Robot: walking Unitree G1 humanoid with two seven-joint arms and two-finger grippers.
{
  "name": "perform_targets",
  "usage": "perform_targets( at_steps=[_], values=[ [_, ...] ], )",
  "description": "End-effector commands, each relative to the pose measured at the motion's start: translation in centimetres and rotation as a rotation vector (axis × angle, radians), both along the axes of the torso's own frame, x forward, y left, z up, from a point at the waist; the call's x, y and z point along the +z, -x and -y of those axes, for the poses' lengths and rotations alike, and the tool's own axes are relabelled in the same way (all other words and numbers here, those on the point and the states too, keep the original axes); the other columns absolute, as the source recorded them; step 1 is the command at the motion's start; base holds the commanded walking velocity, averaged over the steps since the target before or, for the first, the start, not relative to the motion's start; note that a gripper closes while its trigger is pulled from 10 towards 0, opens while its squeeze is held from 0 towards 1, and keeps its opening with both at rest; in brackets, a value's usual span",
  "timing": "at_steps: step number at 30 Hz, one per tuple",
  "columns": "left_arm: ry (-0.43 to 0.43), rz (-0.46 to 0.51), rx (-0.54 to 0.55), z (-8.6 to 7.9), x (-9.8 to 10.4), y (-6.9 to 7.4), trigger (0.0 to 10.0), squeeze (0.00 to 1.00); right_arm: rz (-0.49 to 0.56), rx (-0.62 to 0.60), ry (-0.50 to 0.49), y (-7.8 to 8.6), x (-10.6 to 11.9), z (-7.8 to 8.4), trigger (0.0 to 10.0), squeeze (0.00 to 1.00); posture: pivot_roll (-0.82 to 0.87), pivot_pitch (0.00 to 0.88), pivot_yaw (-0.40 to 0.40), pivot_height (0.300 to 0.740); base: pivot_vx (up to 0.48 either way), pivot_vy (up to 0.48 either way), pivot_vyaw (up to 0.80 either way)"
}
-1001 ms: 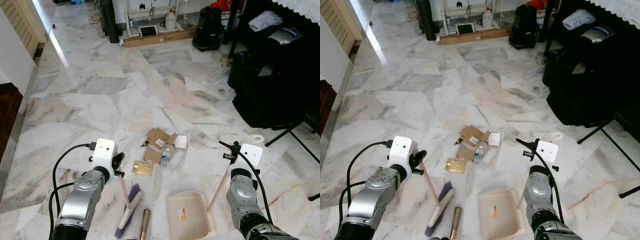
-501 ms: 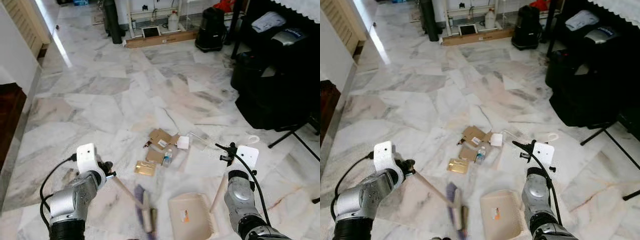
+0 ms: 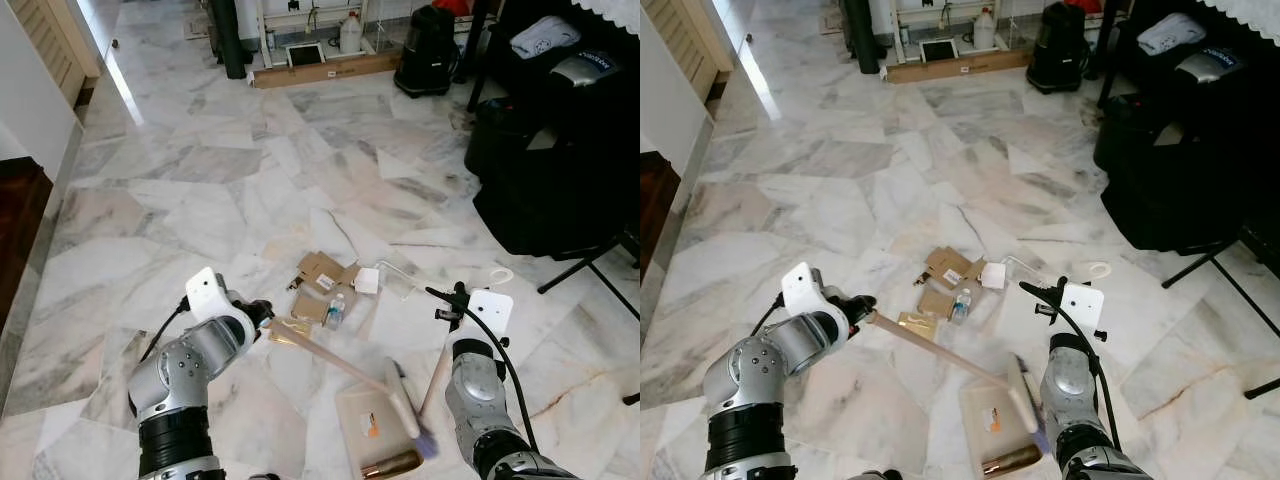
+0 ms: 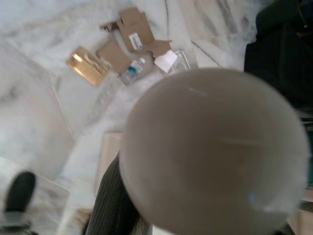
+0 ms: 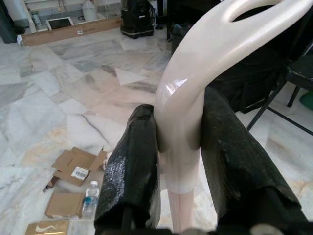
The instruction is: Sweep floor
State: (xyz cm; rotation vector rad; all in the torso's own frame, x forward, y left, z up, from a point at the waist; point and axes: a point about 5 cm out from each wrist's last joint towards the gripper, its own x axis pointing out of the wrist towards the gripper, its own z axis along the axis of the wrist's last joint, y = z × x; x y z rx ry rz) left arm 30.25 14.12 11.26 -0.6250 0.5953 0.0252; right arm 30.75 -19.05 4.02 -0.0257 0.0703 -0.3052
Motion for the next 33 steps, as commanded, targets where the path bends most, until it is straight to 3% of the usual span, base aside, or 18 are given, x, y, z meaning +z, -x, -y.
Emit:
perform_targets(
  at_steps=[1, 2, 3, 4, 6, 8, 13, 15, 17, 18, 23, 25, 33],
  values=[
    [-0.152, 0.150, 0.021, -1.2, 1.9, -0.3, 10.0, 0.00, -0.015, -0.001, -0.024, 0.1, -0.3, -0.1, 10.0, 0.00, 0.17, 0.106, 0.033, 0.740, 0.000, 0.000, 0.00],
    [-0.309, 0.266, -0.008, -1.6, 3.3, -0.6, 10.0, 0.00, -0.013, 0.001, -0.027, 0.1, -0.3, -0.1, 10.0, 0.00, 0.17, 0.105, 0.031, 0.740, 0.000, 0.000, 0.00],
    [-0.309, 0.266, -0.008, -1.6, 3.3, -0.6, 10.0, 0.00, -0.013, 0.001, -0.027, 0.1, -0.3, -0.1, 10.0, 0.00, 0.17, 0.105, 0.031, 0.740, 0.000, 0.000, 0.00],
    [-0.406, 0.326, -0.038, -1.5, 4.0, -0.6, 10.0, 0.00, -0.011, 0.002, -0.033, 0.0, -0.2, -0.1, 10.0, 0.00, 0.17, 0.106, 0.030, 0.740, 0.000, 0.000, 0.00],
    [-0.410, 0.406, 0.009, -1.9, 5.2, -0.6, 10.0, 0.00, -0.009, 0.005, -0.037, 0.0, -0.2, -0.2, 10.0, 0.00, 0.17, 0.104, 0.029, 0.740, 0.000, 0.000, 0.00],
    [-0.521, 0.511, 0.034, -2.4, 6.7, -0.5, 10.0, 0.00, -0.007, 0.013, -0.042, -0.2, 0.0, -0.3, 10.0, 0.00, 0.17, 0.102, 0.027, 0.740, 0.000, 0.000, 0.00],
    [-0.580, 0.596, 0.074, -2.9, 7.4, -0.1, 10.0, 0.00, 0.000, 0.027, -0.048, -0.3, 0.1, -0.4, 10.0, 0.00, 0.17, 0.101, 0.024, 0.740, 0.000, 0.000, 0.00],
    [-0.657, 0.646, 0.063, -3.0, 7.4, 0.2, 10.0, 0.00, 0.006, 0.032, -0.054, -0.4, 0.2, -0.4, 10.0, 0.00, 0.17, 0.100, 0.022, 0.740, 0.000, 0.000, 0.00],
    [-0.714, 0.667, 0.040, -2.9, 7.1, 0.3, 10.0, 0.00, 0.014, 0.033, -0.062, -0.6, 0.4, -0.3, 10.0, 0.00, 0.16, 0.098, 0.019, 0.740, 0.000, 0.000, 0.00],
    [-0.749, 0.666, 0.021, -2.8, 6.2, 0.4, 10.0, 0.00, 0.035, 0.022, -0.129, -0.8, 0.7, -0.3, 10.0, 0.00, 0.16, 0.095, 0.017, 0.740, 0.000, 0.000, 0.00],
    [-0.780, 0.630, 0.038, -3.3, 4.4, 0.6, 10.0, 0.00, 0.070, 0.006, -0.204, -1.1, 1.2, -0.1, 10.0, 0.00, 0.15, 0.088, 0.017, 0.740, 0.000, 0.000, 0.00],
    [-0.832, 0.603, 0.023, -3.7, 3.1, 0.8, 10.0, 0.00, 0.096, -0.004, -0.227, -1.3, 1.6, 0.2, 10.0, 0.00, 0.15, 0.081, 0.018, 0.740, 0.000, 0.000, 0.00],
    [-0.848, 0.612, 0.037, -4.6, 1.8, 1.1, 10.0, 0.00, 0.150, 0.010, -0.268, -2.0, 2.7, 0.4, 10.0, 0.00, 0.14, 0.064, 0.013, 0.740, 0.000, 0.000, 0.00]
  ],
)
